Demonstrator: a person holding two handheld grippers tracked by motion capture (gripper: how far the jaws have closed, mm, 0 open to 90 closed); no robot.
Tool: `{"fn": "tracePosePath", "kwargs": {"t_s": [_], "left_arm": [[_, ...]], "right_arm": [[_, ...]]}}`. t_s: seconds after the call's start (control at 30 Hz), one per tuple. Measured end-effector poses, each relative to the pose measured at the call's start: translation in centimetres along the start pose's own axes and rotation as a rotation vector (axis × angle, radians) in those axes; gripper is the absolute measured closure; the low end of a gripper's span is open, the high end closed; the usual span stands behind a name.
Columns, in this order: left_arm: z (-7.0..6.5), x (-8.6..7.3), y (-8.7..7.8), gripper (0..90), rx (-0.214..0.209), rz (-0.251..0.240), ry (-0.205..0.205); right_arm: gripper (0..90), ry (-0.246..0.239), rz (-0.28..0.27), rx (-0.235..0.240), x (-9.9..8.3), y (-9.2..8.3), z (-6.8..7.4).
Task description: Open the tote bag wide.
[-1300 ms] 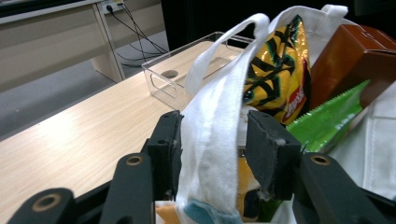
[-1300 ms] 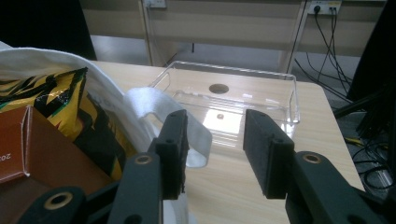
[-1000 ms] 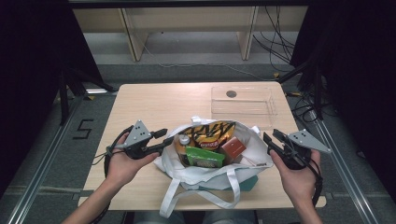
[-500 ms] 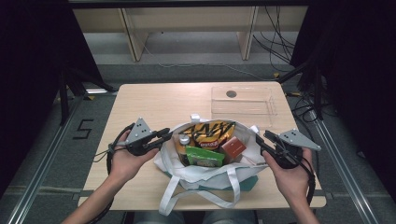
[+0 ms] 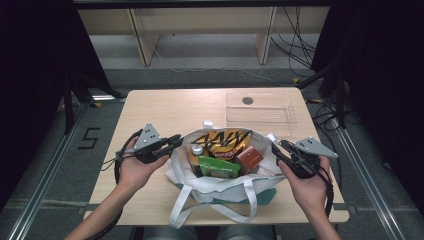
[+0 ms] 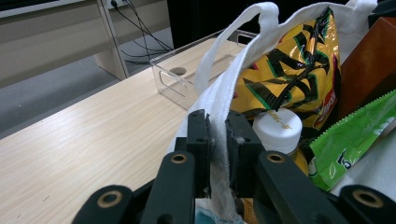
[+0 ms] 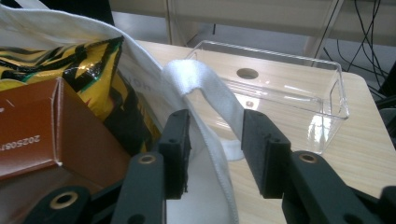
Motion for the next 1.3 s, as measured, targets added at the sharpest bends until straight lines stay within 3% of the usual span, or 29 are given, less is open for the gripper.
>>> {"fn": "tracePosePath", "kwargs": {"t_s": [0.07, 0.13, 0.23, 0.27, 0.33, 0.37, 0.43, 0.47, 0.53, 0.73, 0.87, 0.93, 0.97, 1.0, 1.13, 1.2, 1.3], "left_arm": [[0.1, 0.0, 0.0, 80.9, 0.001, -0.001, -0.001], [0.2, 0.0, 0.1, 81.1, 0.004, -0.003, 0.003], [0.2, 0.0, 0.2, 81.3, 0.001, -0.006, -0.002], [0.3, 0.0, 0.2, 81.3, 0.005, -0.002, -0.002], [0.3, 0.0, 0.3, 81.6, 0.007, -0.001, 0.0], [0.4, 0.0, 0.3, 81.7, 0.008, 0.0, -0.003], [0.5, 0.0, 0.4, 81.9, 0.011, 0.0, 0.0], [0.6, 0.0, 0.4, 82.1, 0.011, 0.001, -0.001], [0.7, -0.1, 0.6, 82.4, 0.015, 0.003, -0.004], [1.3, -1.1, 1.6, 83.8, 0.027, 0.033, -0.008], [1.7, -1.9, 2.4, 85.7, 0.033, 0.051, -0.008], [1.9, -2.2, 2.8, 86.2, 0.031, 0.057, -0.008], [2.0, -2.4, 3.0, 86.3, 0.035, 0.064, -0.009], [2.0, -2.5, 3.2, 86.4, 0.035, 0.069, -0.005], [2.2, -3.2, 3.7, 86.6, 0.042, 0.088, 0.003], [2.2, -3.4, 3.9, 86.6, 0.042, 0.093, 0.001], [2.4, -3.9, 4.3, 86.7, 0.039, 0.101, -0.003]], "right_arm": [[66.5, 0.036, 0.023, 0.011, -0.2, 0.0, 0.2], [69.5, 0.0, 0.02, 0.019, -0.1, 0.2, -0.1], [74.0, 0.024, 0.03, 0.02, -0.2, 0.2, 0.2], [75.1, 0.006, 0.035, 0.035, -0.1, 0.2, 0.1], [78.1, 0.002, 0.042, 0.021, -0.1, 0.2, 0.2], [79.2, -0.026, 0.038, 0.024, -0.1, 0.4, 0.0], [80.8, -0.007, 0.045, 0.021, -0.1, 0.3, 0.2], [81.2, -0.021, 0.041, 0.02, 0.0, 0.3, 0.1], [81.7, 0.005, 0.032, 0.02, 0.0, 0.4, 0.4], [82.4, -0.047, 0.045, 0.022, 0.0, 1.1, 0.3], [82.8, -0.05, 0.057, 0.027, -0.4, 1.7, 0.3], [82.9, -0.02, 0.063, 0.019, -0.7, 2.1, 0.5], [83.0, -0.022, 0.088, 0.019, -0.9, 2.1, 0.4], [83.1, -0.05, 0.077, 0.022, -0.9, 2.4, 0.1], [83.2, -0.019, 0.103, 0.02, -1.2, 2.6, 0.3], [83.5, -0.047, 0.084, 0.019, -1.2, 3.0, -0.1], [84.9, -0.039, 0.09, 0.027, -1.4, 3.4, -0.1]]}}
Point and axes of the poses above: each handheld gripper's, and its own axes: y roughly forward along the jaws, x roughly out of its top, z roughly to its left, the point moved 6 cm from there along y, roughly forward along the jaws, and after that the axes turned 2 degrees about -y, right-handed, at the moved point
